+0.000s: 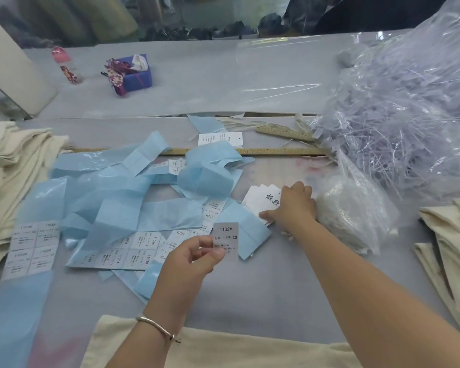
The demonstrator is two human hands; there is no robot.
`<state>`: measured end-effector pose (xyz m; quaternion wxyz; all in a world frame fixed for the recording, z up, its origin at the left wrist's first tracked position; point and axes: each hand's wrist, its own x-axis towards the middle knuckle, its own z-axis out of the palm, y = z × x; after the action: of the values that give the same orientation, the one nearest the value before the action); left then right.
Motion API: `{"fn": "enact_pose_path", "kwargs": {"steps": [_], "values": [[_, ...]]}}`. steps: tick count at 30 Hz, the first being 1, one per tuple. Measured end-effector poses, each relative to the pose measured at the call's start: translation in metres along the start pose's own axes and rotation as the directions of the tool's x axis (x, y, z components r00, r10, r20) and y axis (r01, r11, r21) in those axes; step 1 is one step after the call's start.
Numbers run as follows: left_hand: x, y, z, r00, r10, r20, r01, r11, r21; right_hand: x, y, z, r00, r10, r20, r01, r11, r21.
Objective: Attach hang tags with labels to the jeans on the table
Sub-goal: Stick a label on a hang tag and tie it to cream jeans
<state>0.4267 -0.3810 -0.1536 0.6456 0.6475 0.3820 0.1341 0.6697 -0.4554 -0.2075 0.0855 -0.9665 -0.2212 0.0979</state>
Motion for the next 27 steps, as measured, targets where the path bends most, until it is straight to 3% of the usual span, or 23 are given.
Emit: {"fn": "enact_pose_path", "kwargs": {"steps": [9, 11, 13, 16, 18, 19, 20, 22, 24, 27], "values": [[-0.002, -0.002, -0.003, 1.000, 0.016, 0.020, -0.016, 1.000, 0.013, -0.010, 0.000, 0.002, 0.991, -0.099, -0.087, 0.088, 0.989, -0.121], [-0.005, -0.002, -0.009, 1.000, 0.020, 0.006, -0.020, 1.000, 0.012, -0.013, 0.000, 0.001, 0.982, -0.122, -0.144, 0.116, 0.992, -0.044], [-0.009, -0.001, -0.017, 0.999, 0.043, -0.015, -0.043, 0.999, 0.007, -0.019, -0.002, -0.004, 0.961, -0.107, -0.254, 0.150, 0.977, 0.153], [-0.017, 0.000, -0.031, 0.992, 0.120, -0.036, -0.119, 0.992, 0.030, -0.035, -0.010, -0.024, 0.843, 0.009, -0.538, 0.286, 0.840, 0.461], [-0.023, 0.001, -0.041, 0.983, 0.182, -0.025, -0.179, 0.979, 0.097, -0.051, -0.019, -0.046, 0.700, 0.075, -0.710, 0.439, 0.739, 0.511], [-0.027, 0.002, -0.045, 0.975, 0.222, -0.012, -0.218, 0.966, 0.139, -0.061, -0.024, -0.056, 0.666, 0.107, -0.738, 0.494, 0.678, 0.544], [-0.032, 0.003, -0.050, 0.965, 0.263, -0.001, -0.259, 0.950, 0.174, -0.073, -0.029, -0.066, 0.672, 0.140, -0.727, 0.527, 0.600, 0.602], [-0.043, 0.007, -0.057, 0.940, 0.340, 0.020, -0.336, 0.920, 0.202, -0.105, -0.039, -0.079, 0.757, 0.168, -0.632, 0.531, 0.405, 0.744], [-0.054, 0.012, -0.062, 0.916, 0.398, 0.057, -0.401, 0.896, 0.192, -0.144, -0.048, -0.082, 0.849, 0.097, -0.519, 0.483, 0.258, 0.837], [-0.071, 0.016, -0.069, 0.890, 0.439, 0.118, -0.453, 0.880, 0.141, -0.204, -0.065, -0.074, 0.917, -0.011, -0.398, 0.392, 0.206, 0.897]]}}
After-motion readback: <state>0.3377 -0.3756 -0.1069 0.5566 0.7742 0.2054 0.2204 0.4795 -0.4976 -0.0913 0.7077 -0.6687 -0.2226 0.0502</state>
